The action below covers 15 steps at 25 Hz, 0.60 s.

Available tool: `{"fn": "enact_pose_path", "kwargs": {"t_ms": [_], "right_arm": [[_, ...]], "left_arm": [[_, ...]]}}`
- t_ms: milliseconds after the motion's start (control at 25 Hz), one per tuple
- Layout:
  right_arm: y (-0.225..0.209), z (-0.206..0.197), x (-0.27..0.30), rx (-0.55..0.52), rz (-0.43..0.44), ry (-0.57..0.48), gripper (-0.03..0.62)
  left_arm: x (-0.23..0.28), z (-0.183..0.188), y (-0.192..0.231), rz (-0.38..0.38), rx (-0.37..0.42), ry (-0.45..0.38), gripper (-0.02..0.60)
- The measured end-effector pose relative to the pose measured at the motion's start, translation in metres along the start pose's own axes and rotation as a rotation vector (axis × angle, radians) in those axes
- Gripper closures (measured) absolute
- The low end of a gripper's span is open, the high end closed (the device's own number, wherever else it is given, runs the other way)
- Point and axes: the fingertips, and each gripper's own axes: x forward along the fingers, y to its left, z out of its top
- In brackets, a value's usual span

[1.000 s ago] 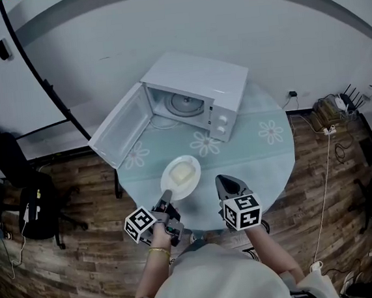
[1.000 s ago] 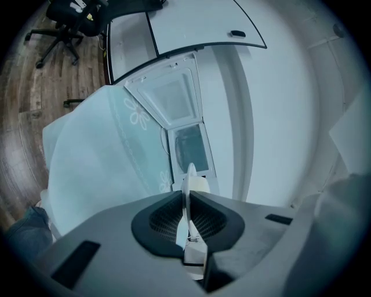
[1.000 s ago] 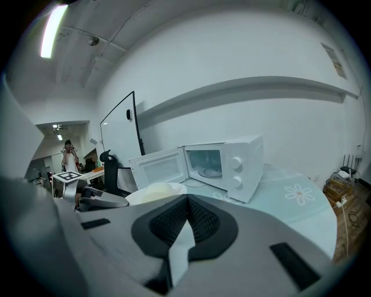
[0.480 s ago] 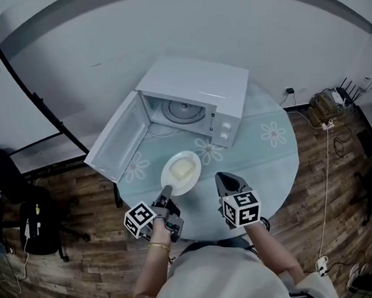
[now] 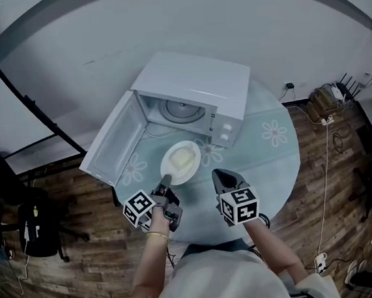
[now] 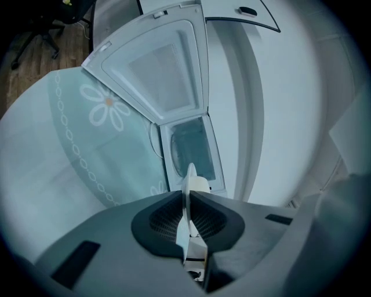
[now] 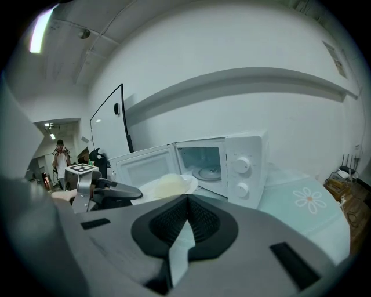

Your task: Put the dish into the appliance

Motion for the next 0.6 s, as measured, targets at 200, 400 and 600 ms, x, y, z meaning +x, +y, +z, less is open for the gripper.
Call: {"fn": "enact_pose_path", "kwargs": {"t_ms": [200,400,600], "right_arm": [[-0.011,0.004,0.017,0.002,0.023,0.011,0.589],[-0.023,0.009,0.034,-0.006,0.04,0.028,0.589],[-0.034,0.009,0.051,-0.013,0.056,0.051,0.589]], "left_arm": [[0.028,0.017,0.0,0.01,-0.015,-0.026,0.543],[0.051,0.034,0.006,0.018,-0.043,-0.059,0.544],[0.076,0.05,0.016,0.029,-0.051,-0.081,0.543]]}}
